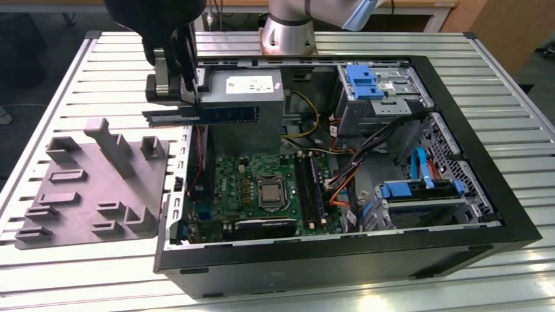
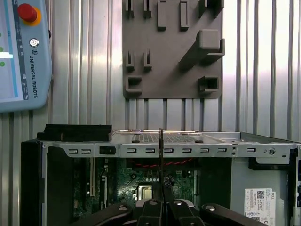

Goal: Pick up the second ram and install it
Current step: 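Pick up the second ram and move it above second insertion slot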

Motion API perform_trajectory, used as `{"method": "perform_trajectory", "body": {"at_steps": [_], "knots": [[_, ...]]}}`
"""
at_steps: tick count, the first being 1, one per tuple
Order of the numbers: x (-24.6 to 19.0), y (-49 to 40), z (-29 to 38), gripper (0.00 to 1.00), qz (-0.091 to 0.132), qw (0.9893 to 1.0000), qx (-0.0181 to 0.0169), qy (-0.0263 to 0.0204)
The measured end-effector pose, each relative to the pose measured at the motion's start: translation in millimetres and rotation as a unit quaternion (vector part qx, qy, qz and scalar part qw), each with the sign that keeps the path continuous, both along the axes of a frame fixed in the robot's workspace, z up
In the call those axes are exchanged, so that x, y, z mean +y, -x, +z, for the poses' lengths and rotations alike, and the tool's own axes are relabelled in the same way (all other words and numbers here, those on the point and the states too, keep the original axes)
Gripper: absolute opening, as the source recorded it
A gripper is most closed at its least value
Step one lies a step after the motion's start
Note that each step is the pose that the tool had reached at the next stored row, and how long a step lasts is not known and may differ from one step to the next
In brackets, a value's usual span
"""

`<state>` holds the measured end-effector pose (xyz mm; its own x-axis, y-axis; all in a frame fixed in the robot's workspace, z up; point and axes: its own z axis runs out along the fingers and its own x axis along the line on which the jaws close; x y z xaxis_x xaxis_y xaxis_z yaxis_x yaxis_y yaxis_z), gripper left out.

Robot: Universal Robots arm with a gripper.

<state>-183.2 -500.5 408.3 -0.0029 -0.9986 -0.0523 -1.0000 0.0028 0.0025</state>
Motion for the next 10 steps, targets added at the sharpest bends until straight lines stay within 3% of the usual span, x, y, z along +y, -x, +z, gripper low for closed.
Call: {"method": "perform_trajectory", "body": {"at_steps": [10], "knots": [[0.0, -7.2, 0.0, 0.12, 0.0, 1.0, 0.0, 0.0]]}}
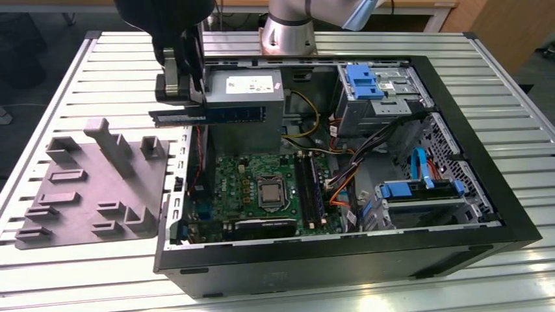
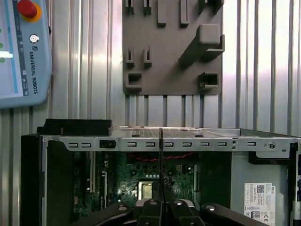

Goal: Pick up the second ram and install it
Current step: 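Pick up the second ram and move it above second insertion slot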

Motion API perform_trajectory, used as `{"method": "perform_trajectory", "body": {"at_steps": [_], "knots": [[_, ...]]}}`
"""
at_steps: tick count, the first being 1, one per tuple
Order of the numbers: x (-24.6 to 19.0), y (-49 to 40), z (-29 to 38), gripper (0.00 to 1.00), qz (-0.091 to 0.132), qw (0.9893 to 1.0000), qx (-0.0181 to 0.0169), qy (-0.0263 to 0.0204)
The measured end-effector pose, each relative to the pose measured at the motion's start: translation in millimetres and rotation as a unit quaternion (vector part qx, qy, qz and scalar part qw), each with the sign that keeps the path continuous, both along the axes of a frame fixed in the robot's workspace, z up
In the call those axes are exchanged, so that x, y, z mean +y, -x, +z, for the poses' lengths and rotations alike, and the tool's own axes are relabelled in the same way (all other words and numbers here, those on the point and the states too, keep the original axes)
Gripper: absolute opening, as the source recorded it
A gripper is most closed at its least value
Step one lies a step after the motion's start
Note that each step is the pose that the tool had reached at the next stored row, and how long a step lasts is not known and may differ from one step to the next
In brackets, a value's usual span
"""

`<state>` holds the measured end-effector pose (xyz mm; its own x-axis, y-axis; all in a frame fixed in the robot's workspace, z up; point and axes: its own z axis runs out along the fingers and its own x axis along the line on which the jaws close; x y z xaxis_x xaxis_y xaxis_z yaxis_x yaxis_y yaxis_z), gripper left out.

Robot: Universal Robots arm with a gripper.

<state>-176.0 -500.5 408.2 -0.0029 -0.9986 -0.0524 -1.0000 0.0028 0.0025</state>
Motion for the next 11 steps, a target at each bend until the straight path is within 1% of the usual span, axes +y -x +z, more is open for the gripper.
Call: {"method": "perform_trajectory", "body": {"at_steps": [11], "knots": [[0.0, -9.5, 0.1, 0.12, 0.0, 1.0, 0.0, 0.0001]]}}
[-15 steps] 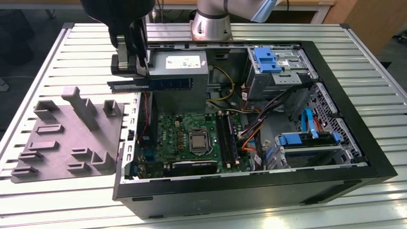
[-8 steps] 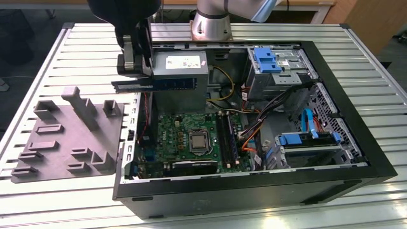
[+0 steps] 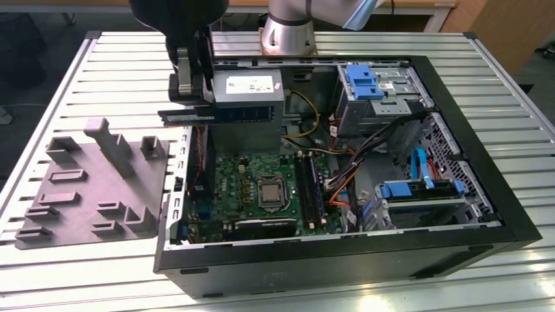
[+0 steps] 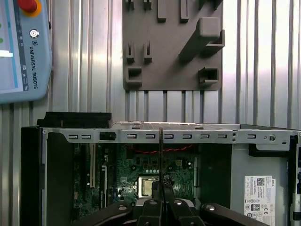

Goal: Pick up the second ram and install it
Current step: 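Pick up the second ram and move it above second insertion slot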

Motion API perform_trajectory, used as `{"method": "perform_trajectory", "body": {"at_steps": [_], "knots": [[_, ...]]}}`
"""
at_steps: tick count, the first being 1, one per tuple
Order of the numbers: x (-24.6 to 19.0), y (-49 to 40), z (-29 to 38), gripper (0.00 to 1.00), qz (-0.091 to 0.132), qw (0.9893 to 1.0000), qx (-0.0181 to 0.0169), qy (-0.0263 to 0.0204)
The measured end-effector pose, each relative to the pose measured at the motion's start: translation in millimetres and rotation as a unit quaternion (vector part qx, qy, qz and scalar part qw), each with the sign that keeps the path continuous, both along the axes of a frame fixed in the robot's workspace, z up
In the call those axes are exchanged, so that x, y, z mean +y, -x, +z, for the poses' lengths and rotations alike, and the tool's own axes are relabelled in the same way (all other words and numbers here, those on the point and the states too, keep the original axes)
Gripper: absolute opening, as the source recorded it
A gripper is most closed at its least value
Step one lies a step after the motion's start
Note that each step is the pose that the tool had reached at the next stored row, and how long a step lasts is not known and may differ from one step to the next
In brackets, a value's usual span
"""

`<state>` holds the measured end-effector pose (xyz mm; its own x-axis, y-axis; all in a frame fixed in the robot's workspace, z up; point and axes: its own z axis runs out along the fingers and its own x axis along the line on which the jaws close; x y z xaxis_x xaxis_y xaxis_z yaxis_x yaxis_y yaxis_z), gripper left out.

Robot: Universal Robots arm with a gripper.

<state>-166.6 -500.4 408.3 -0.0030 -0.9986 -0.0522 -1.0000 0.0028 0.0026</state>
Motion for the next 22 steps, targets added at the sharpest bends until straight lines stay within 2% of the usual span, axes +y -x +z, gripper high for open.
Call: {"method": "perform_trajectory", "body": {"at_steps": [22], "knots": [[0.0, -19.8, -0.1, 0.12, 0.0, 1.0, 0.0, -0.0001]]}}
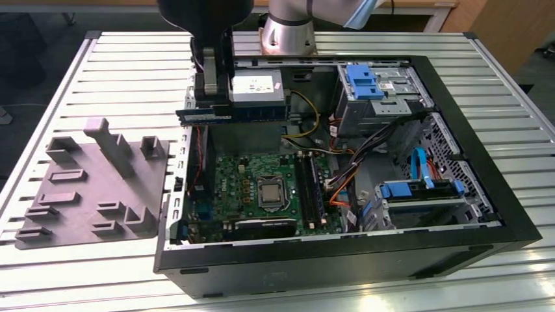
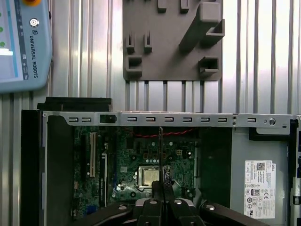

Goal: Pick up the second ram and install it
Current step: 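Pick up the second ram and move it above second insertion slot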

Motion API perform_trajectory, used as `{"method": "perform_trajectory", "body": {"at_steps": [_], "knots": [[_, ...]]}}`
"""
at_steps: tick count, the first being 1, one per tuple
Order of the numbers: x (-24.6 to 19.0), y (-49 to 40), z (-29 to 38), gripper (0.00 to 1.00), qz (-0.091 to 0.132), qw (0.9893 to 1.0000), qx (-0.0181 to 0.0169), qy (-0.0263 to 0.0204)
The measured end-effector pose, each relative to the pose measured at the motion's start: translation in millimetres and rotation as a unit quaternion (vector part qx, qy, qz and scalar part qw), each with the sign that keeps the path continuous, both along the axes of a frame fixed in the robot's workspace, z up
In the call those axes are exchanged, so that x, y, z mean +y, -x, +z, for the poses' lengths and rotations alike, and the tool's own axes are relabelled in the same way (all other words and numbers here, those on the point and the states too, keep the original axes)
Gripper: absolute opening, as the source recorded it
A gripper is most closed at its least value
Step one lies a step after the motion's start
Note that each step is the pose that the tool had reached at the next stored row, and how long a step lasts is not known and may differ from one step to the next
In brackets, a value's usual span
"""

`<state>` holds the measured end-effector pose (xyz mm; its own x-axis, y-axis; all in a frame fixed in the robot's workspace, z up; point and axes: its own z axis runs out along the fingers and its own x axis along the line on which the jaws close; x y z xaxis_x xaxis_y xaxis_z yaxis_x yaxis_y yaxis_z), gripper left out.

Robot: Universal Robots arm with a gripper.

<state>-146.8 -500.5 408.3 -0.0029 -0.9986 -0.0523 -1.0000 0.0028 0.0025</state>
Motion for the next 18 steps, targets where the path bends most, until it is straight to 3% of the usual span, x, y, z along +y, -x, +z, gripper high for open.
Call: {"method": "perform_trajectory", "body": {"at_steps": [18], "knots": [[0.1, -12.3, -2.5, 0.12, 0.0, 1.0, 0.0002, 0.0]]}}
